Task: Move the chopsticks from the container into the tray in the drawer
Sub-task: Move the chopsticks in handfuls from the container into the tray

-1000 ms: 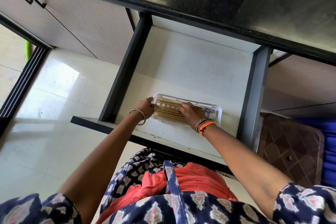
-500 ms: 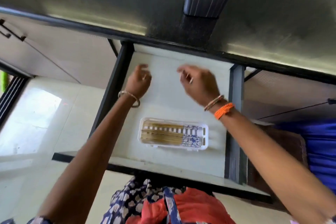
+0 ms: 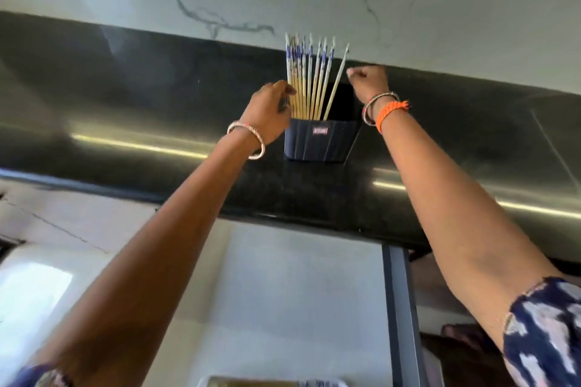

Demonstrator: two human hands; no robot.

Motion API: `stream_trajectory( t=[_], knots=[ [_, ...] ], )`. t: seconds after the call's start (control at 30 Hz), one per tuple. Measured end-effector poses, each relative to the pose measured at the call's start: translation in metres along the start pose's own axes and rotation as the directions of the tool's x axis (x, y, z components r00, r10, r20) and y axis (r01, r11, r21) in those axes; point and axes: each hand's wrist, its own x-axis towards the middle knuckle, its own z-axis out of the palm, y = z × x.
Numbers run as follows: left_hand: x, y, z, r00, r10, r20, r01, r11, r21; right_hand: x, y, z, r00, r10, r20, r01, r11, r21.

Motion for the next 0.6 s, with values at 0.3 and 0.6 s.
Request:
stream_trajectory(
  t=[0.3, 0.6],
  knots=[
    [0.002, -0.030, 0.026, 0.992, -0.008, 0.125, 0.024, 0.992, -0.127, 0.035, -0.025, 0.014, 0.979, -0.027, 0.202, 0.010, 0.996, 0.084],
    [-0.017, 0.007, 0.011, 0.998, 0.039, -0.046, -0.044, 0.991, -0.128, -0.001, -0.050, -0.035, 0.985, -0.033, -0.170, 0.078, 0.961, 0.266]
  ],
)
